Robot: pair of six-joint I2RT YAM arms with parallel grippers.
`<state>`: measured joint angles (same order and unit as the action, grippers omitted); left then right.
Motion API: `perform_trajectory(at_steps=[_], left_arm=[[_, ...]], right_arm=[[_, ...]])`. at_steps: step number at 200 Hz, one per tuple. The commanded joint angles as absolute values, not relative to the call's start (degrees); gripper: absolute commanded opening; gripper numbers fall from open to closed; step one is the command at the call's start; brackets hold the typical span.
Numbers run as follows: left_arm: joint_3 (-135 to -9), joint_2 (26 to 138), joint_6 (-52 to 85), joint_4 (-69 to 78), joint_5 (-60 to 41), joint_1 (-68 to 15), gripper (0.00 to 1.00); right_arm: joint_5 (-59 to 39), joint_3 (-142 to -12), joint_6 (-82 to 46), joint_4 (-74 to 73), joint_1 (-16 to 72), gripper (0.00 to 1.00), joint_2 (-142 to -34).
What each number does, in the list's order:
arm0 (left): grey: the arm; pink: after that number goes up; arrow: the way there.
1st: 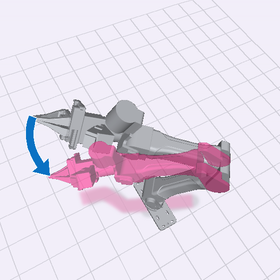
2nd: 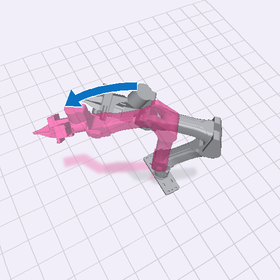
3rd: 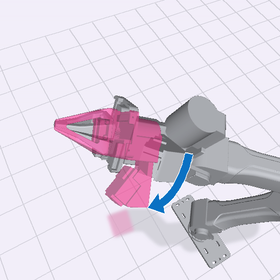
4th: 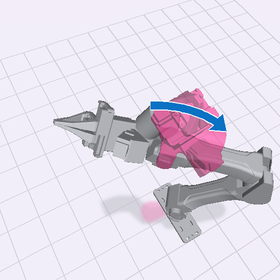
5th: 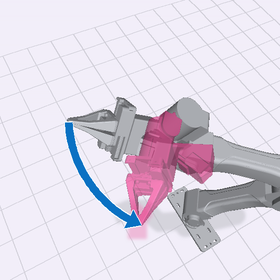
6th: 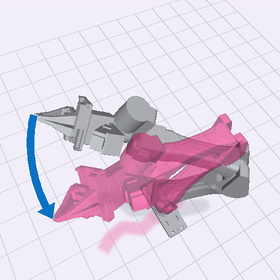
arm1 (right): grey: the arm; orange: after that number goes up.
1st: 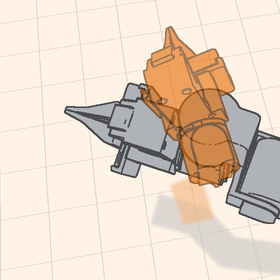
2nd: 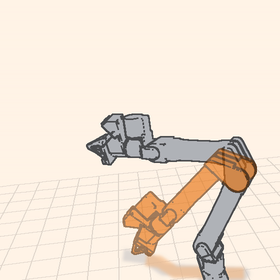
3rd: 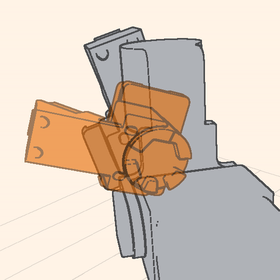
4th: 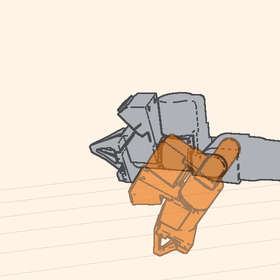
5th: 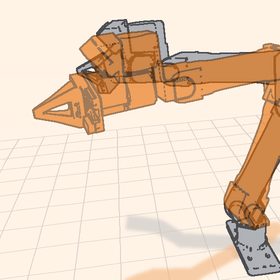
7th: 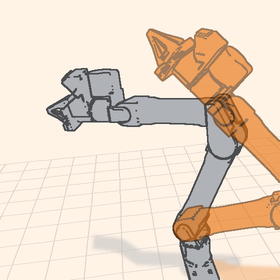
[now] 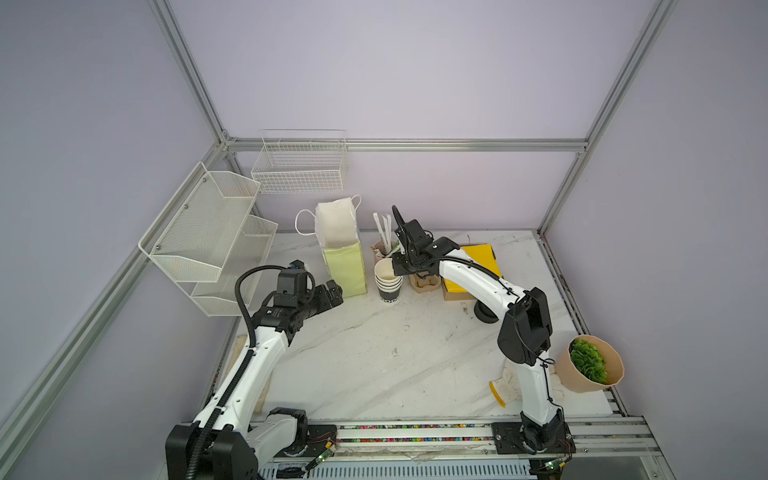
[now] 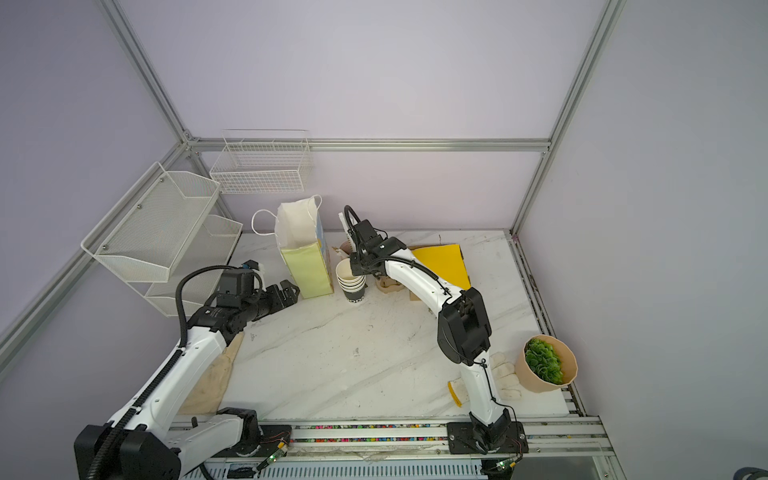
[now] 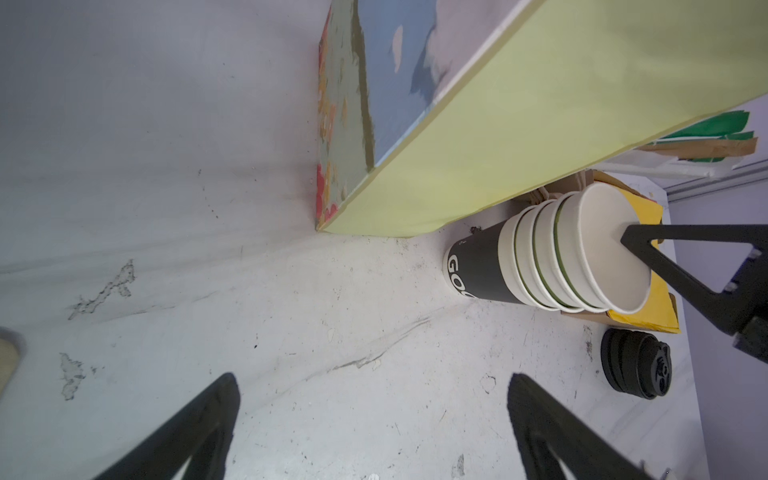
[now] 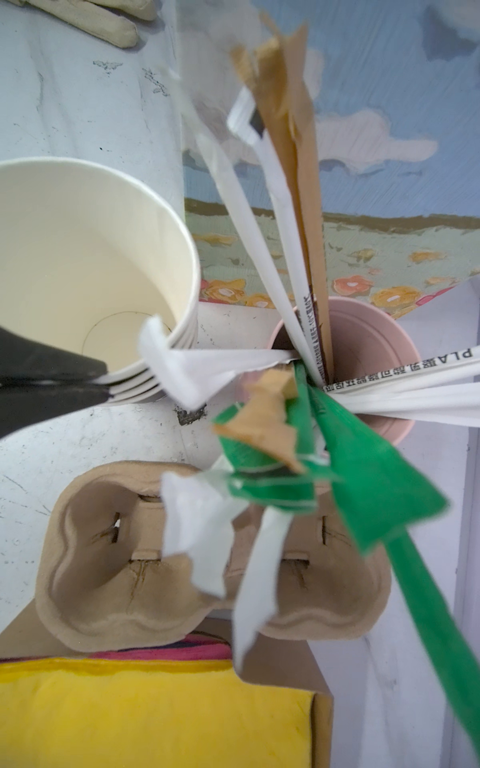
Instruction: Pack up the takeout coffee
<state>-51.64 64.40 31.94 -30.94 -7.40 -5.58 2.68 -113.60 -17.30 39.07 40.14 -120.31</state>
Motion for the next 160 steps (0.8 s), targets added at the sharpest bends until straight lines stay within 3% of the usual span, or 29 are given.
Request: perform_trajectory(at_steps=[1, 63, 160], left_arm=[[-57.13, 66.57, 33.62, -29.10, -14.52, -5.34, 1.00], [-52.99, 74.08, 46.06, -17.39, -25.58, -8.71, 1.00], [-52.73, 79.22, 51.47, -10.12, -23.34, -13.25, 1.00]], right_arm=[[2.48, -112.63, -17.33, 37.10, 40.41, 0.00, -117.01], [1.58, -110.45, -17.15, 35.16, 40.43, 0.00, -114.72], [-0.16, -109.11, -17.20, 34.87, 40.43, 0.00, -114.02]])
